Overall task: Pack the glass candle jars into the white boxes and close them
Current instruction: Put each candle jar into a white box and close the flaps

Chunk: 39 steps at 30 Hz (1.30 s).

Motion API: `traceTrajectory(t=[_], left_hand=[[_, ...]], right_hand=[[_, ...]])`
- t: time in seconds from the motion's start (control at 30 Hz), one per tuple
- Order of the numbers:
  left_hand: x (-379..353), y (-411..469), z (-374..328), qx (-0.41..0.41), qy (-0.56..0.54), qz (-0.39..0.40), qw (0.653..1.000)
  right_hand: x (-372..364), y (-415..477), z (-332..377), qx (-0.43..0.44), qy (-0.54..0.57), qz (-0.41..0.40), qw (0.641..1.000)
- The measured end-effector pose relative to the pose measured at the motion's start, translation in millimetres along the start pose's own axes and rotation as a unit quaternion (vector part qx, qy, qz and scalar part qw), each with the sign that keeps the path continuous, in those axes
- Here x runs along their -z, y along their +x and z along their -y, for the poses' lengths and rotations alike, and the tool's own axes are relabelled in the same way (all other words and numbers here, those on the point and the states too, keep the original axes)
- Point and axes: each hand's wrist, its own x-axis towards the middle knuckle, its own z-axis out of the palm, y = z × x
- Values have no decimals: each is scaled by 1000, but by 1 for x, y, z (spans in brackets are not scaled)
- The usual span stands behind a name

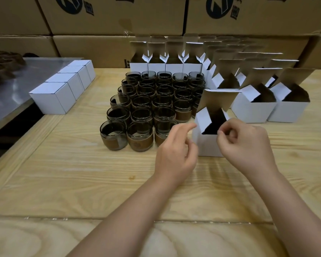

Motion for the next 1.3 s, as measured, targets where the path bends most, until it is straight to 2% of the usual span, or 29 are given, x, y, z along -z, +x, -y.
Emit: traceTrajectory(t=[0.1,0.13,0.2,0.3,0.47,0.53,0.63,0.8,0.87,0.97,1.13,1.3], left_hand=[[-2,1,-3,-32,15,23,999],[-4,1,-5,-48,29,36,998],[-8,0,-4,-68,47,81,993],[-9,-1,-2,-35,47,158,986],[-9,0,0,8,42,203,978],[-9,0,0,28,34,224,974],[-8,1,0,41,13,240,970],[-8,1,0,126,-51,217,967],[-8,1,2,137,-56,207,967],[-8,3,4,143,-59,194,969],[-8,5,3,151,-67,209,964],[-10,5,7,144,-45,199,968]], right_hand=[[0,-2,-6,32,37,-123,991],[-2,-1,-10,19,53,-137,989],[-7,3,-21,-39,128,-100,986],[-14,6,-26,-111,239,-22,964],[-23,8,-28,-132,339,4,932],[-27,8,-28,-119,340,6,933],[-27,9,-31,-111,312,-38,943],[-19,15,-44,-177,335,-58,924],[-16,17,-47,-183,353,-46,917],[-14,18,-48,-163,335,-6,928],[-18,18,-51,-142,247,66,956],[-14,22,-53,-146,210,98,962]])
